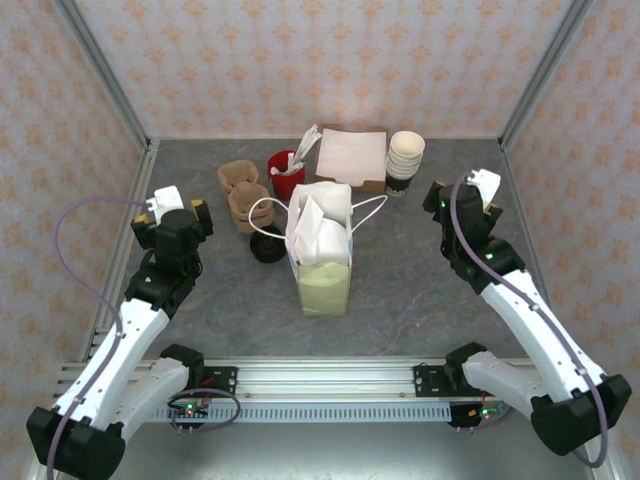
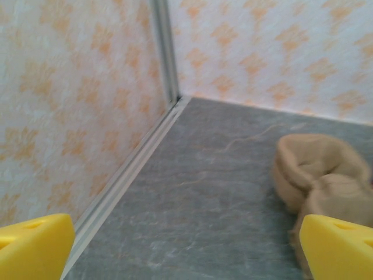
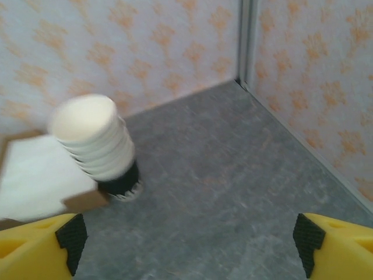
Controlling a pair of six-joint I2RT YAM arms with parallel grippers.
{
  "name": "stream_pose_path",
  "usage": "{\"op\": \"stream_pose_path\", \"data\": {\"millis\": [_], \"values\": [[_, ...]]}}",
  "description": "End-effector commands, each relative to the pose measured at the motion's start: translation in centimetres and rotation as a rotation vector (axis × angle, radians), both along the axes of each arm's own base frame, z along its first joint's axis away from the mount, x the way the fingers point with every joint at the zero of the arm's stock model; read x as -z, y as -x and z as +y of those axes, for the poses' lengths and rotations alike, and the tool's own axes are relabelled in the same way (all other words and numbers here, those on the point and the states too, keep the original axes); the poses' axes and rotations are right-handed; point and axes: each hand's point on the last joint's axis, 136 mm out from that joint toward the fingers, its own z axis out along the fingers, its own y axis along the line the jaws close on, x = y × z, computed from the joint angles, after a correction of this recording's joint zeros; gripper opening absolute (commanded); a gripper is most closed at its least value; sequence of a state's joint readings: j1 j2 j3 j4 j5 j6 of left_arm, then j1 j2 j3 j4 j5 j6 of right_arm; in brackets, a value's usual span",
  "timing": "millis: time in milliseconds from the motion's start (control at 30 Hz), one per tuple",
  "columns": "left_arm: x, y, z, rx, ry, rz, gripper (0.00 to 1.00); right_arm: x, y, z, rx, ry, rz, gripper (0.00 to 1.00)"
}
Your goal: Pack the takeout coffee
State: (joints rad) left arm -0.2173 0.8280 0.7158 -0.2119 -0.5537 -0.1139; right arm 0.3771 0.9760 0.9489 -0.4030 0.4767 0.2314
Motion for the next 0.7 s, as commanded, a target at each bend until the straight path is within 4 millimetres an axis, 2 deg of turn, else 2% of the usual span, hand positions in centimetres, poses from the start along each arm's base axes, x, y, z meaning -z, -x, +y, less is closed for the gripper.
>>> {"op": "stream_pose_path", "data": {"millis": [0, 167, 200, 267, 333, 467, 667], "values": [[1.4, -0.8, 1.7, -0.074, 0.040, -0.092, 1.00, 2.4, -2.1, -0.8, 0.010, 0.033, -0.066, 0.99], [8.1, -0.9, 3.9, -0.118, 0.093, -0.068, 1.00, 9.4, -4.3, -3.4, 0.083, 0.104, 0.015, 0.99], [8.8, -1.1, 4.0, -0.121, 0.106, -0.077, 1.00, 11.1, -4.9, -3.6, 0.082, 0.116, 0.044, 0.99], [9.7, -1.9, 3.7, -0.093, 0.098, -0.084, 1.00, 12.6, -5.5, -3.8, 0.079, 0.136, 0.022, 0.99], [10.5, -2.7, 3.7, -0.089, 0.087, -0.078, 1.00, 13.2, -6.1, -3.7, 0.054, 0.170, 0.051, 0.99], [12.1, -4.9, 2.6, -0.005, 0.080, -0.073, 1.00, 12.8, -6.8, -3.6, -0.011, 0.208, -0.026, 0.99], [15.3, -7.5, 0.2, 0.153, 0.090, -0.034, 1.00, 13.9, -6.3, -4.0, -0.048, 0.150, -0.018, 0.99]]}}
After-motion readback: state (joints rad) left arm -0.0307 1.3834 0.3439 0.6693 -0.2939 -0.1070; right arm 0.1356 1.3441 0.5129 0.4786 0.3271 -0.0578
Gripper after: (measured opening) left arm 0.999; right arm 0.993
